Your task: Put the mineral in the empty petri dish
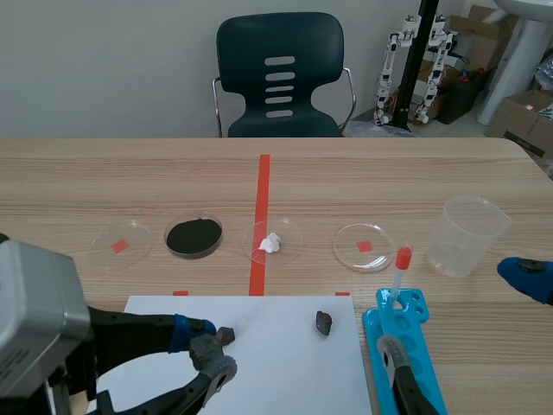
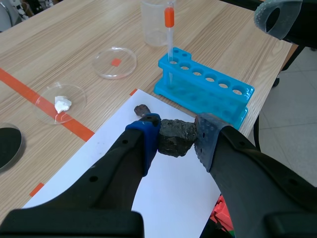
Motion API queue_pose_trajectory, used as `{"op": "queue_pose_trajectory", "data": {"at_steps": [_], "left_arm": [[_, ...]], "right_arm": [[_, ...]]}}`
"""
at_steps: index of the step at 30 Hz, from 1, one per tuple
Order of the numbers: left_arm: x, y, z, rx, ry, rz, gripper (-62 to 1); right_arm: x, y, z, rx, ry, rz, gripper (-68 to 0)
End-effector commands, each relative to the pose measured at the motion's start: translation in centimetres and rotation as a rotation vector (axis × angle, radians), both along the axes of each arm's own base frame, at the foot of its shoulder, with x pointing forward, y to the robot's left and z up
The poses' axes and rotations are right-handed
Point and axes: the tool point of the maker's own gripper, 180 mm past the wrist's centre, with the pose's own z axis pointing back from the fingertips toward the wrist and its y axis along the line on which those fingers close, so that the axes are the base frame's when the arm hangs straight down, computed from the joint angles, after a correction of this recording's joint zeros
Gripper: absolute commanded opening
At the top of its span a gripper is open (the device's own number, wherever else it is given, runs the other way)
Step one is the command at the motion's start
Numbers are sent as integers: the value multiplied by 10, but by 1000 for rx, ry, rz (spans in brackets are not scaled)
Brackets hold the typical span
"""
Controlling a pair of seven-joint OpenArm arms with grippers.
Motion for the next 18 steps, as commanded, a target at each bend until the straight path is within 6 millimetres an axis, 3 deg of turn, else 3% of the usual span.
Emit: {"op": "queue_pose_trajectory", "data": {"at_steps": [1,18], "left_arm": [[3,-1,8,-36,-14,14,-539],[4,-1,8,-32,-19,20,-539]], "right_arm": [[1,1,6,11,-18,9,-20],[1,1,6,11,-18,9,-20]]}}
